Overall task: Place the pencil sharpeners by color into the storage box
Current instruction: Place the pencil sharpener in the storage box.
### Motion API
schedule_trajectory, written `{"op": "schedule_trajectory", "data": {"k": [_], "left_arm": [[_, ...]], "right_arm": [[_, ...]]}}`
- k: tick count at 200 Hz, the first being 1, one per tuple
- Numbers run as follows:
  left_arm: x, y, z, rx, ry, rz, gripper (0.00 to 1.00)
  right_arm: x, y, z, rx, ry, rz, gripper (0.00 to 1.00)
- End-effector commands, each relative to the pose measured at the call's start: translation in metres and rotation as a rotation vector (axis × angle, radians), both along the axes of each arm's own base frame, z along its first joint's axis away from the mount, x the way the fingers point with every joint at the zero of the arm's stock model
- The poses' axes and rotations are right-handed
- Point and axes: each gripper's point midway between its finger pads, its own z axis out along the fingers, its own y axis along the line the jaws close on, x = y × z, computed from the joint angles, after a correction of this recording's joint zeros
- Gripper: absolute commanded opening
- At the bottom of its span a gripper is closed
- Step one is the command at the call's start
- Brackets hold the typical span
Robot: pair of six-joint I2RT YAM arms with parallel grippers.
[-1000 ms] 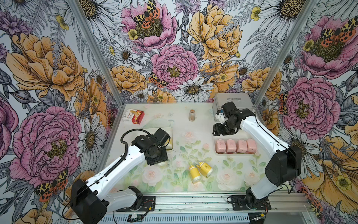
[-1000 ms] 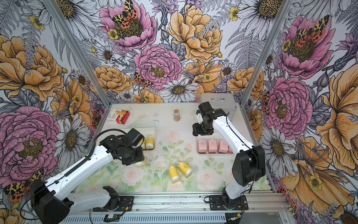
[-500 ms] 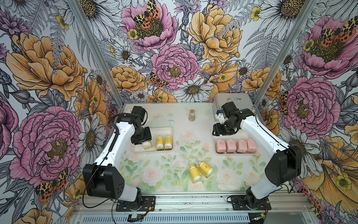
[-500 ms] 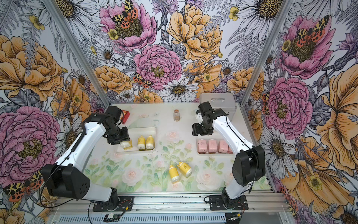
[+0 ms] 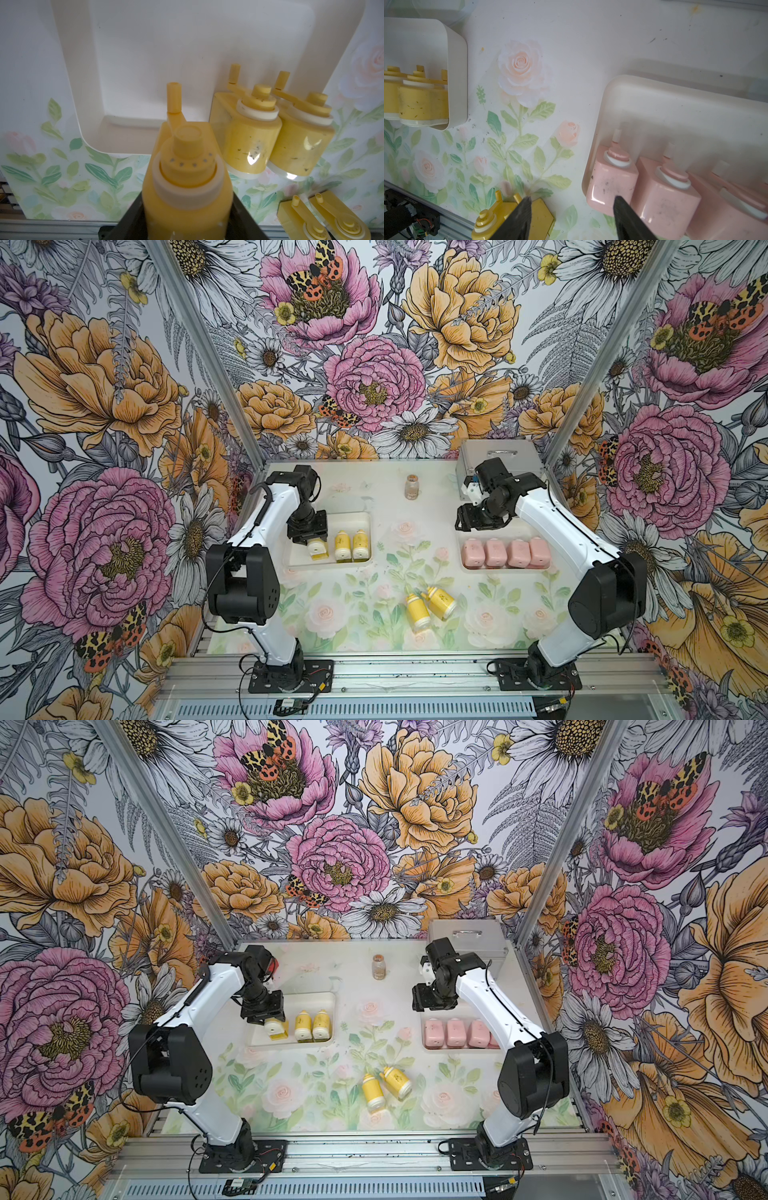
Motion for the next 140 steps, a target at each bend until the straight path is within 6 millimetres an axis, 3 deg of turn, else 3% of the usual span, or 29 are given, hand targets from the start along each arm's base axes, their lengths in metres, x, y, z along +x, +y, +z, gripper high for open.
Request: {"op": "schedule_trajectory", "data": {"k": [1,82,90,140], "left_arm": [[0.013,-0.004,-0.001,-0.031,-0.039,-0.023,0.25],[0.022,-0.008,-0.020,-0.017,0.002,-0.053,0.25],[0.022,-0.008,-0.033,-0.013,0.041,-0.054,0.25],[0.027,-0.013,-0.039,-0.012,0.054,-0.065,0.25]], "right_arm": [[0.001,0.004,0.006,0.008,-0.033,0.025,0.65],[0.001,0.004,0.002,0.002,-0.022,0.026,0.65],[0.001,0.004,0.001,0.002,-0.021,0.025,0.65],[0.002,0.005,0.000,0.004,-0.016,0.028,0.65]]}}
